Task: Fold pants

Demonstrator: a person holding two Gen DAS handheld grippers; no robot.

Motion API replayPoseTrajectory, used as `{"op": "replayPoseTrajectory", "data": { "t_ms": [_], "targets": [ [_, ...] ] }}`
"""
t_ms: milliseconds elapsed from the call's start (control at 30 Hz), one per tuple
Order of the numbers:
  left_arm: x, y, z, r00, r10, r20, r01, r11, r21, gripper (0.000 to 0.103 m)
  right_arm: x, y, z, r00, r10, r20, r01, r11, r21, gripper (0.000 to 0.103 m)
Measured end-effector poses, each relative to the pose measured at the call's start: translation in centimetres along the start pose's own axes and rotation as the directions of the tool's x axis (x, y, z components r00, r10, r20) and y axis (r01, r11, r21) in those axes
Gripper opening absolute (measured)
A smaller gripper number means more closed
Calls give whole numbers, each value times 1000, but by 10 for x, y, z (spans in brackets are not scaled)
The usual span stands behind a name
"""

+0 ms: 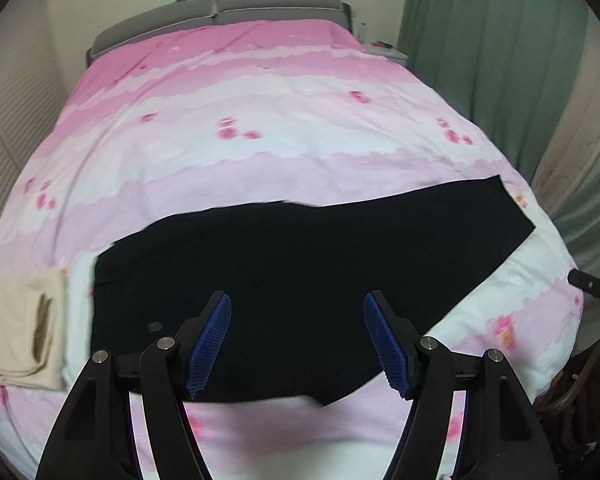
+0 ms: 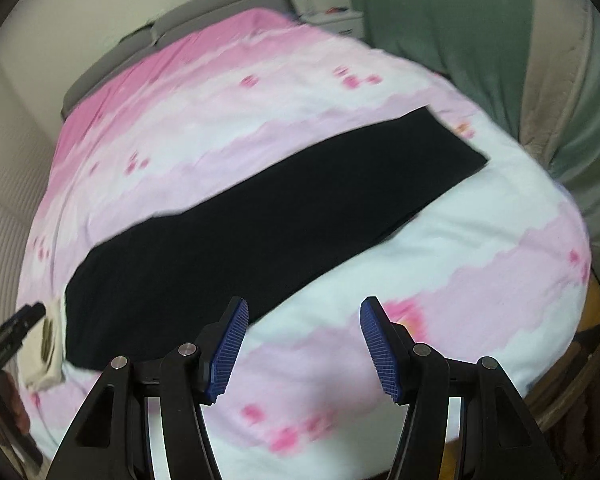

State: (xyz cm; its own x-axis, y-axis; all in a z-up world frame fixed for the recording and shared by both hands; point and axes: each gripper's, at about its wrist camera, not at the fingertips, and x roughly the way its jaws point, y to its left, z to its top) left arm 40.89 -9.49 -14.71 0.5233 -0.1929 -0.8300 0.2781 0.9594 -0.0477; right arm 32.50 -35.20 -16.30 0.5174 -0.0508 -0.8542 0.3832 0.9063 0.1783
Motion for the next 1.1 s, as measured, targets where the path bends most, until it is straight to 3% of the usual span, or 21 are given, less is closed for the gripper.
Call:
{"op": "replayPoseTrajectory", "data": {
  "t_ms": [200, 367, 467, 567, 767, 933, 1000, 1100],
  "targets": [
    [37, -105, 34, 1000, -19, -19, 20, 997, 70, 68, 17, -98, 57, 999, 9, 52, -11, 999, 50, 59],
    [73, -188, 82, 996, -73, -50, 83, 966, 243, 68, 44, -170, 97, 999, 7, 41, -12, 993, 121, 58],
    [96, -236, 118, 989, -130, -68, 145, 917, 371, 68, 61, -209, 118, 999, 14, 36, -21, 982, 188, 56],
    [127, -281, 151, 971, -215, -106, 239, 849, 471, 68, 74, -232, 129, 998, 11, 55, -23, 971, 236, 53],
    [203, -371, 193, 902, -349, -255, 432, 700, 568, 68, 108, -265, 138, 995, 33, 99, -67, 928, 367, 49],
    [267, -432, 209, 874, -354, -332, 485, 619, 618, 66, 143, -281, 137, 993, 53, 107, -96, 886, 454, 43],
    [293, -450, 213, 864, -334, -378, 504, 599, 622, 48, 156, -286, 137, 992, 60, 111, -105, 876, 471, 41],
    [328, -471, 215, 849, -300, -434, 524, 578, 626, 43, 170, -296, 134, 993, 49, 110, -99, 854, 510, 37]
  ]
}}
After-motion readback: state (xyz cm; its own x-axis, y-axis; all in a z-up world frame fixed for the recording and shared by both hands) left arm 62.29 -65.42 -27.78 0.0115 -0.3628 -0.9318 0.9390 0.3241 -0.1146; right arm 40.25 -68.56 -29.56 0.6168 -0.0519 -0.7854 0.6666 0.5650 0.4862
